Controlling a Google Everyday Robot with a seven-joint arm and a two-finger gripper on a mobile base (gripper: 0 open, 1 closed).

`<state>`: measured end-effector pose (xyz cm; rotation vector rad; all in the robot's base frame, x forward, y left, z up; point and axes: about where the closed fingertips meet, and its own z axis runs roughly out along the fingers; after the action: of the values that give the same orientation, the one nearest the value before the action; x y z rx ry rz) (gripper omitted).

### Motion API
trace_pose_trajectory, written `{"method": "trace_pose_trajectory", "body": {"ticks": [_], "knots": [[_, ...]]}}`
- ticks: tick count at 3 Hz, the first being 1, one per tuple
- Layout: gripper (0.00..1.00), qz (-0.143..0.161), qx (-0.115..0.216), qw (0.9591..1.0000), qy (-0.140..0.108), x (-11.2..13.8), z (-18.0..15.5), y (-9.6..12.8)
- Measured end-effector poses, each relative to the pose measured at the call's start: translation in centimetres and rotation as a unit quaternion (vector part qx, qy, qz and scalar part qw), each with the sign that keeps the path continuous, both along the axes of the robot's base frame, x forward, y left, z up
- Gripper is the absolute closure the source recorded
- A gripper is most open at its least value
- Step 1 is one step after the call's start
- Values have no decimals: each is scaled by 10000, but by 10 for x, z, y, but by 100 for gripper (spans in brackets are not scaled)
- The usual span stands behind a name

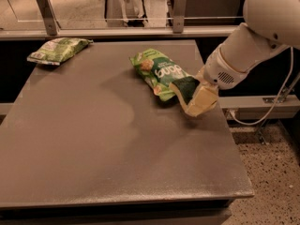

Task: Move sponge near green rice chip bag

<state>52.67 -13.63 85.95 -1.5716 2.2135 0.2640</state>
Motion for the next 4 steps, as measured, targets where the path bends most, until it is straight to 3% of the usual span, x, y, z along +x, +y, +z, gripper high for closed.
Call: {"method": "trace_pose_trajectory", "body": {"ticks": [2, 3, 4], "knots": [[15, 18, -9, 10000, -6, -1, 1, 2], [0, 28, -13, 10000, -9, -2, 1, 3], [0, 28, -13, 10000, -9, -2, 1, 3]]}}
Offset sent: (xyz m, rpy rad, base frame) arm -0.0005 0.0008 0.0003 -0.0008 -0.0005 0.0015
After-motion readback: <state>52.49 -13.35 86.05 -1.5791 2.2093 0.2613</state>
